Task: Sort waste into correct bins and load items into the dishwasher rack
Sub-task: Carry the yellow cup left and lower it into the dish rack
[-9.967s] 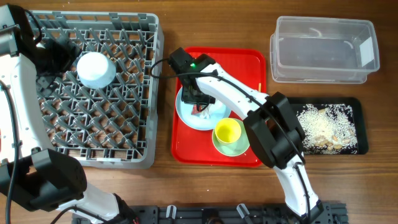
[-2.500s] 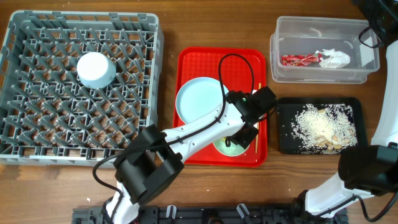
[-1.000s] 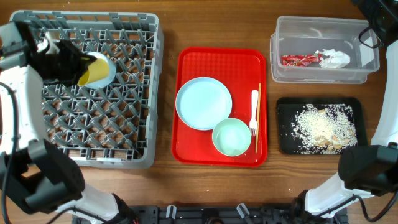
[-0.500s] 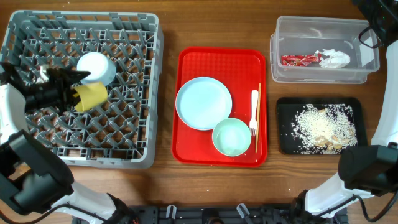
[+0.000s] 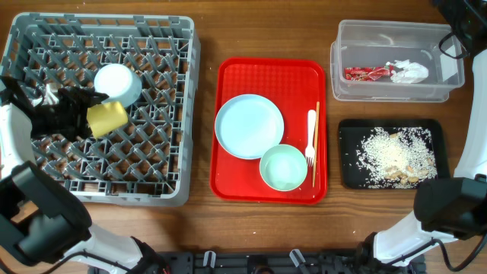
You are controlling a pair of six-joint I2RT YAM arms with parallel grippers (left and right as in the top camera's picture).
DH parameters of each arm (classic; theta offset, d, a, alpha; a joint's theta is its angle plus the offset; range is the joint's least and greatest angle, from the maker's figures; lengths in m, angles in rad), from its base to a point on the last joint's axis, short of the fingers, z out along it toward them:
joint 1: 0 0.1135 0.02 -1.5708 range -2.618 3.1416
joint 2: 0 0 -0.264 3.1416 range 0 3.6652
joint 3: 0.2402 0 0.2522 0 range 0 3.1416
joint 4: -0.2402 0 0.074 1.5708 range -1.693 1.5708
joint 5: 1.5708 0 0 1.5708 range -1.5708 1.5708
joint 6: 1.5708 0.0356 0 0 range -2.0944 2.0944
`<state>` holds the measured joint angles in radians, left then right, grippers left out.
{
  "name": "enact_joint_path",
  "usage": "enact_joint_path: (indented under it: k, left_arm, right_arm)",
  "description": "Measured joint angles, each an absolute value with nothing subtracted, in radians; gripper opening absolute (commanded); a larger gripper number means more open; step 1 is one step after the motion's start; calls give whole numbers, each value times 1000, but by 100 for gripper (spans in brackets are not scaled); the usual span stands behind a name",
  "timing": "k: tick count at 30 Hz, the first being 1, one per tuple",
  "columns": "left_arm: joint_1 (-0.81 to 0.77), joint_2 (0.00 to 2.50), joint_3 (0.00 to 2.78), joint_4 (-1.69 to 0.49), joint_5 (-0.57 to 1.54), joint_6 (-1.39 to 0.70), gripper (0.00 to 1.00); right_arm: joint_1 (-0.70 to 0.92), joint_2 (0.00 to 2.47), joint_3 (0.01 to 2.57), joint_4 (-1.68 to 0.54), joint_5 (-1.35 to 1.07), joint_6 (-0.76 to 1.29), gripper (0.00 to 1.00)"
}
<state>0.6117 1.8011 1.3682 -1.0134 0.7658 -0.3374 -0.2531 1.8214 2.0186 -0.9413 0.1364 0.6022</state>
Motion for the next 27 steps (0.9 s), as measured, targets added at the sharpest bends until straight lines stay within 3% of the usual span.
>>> enact_joint_path:
  k: [4,7,16,24,27]
  left_arm:
    - [612,1761,1374,-1014,699,-337,64]
    - [612,1739,1387,-1018,662,-337,56]
    - [582,1685,1402,-1038,545,-345,48]
    - [462,1685,1402,-1012,449,-374,6]
    - [447,1685,1402,-986,439,-381,4]
  right_arm:
    - [-253,1821,2019,-941,136,602,100]
    - [-253,1821,2019,-941,136,602,100]
    - [-253,1821,2019,-941,136,602,100]
    - [-253,1821,2019,-941,136,602,100]
    - [-253,1822,2019,-942,136,602,100]
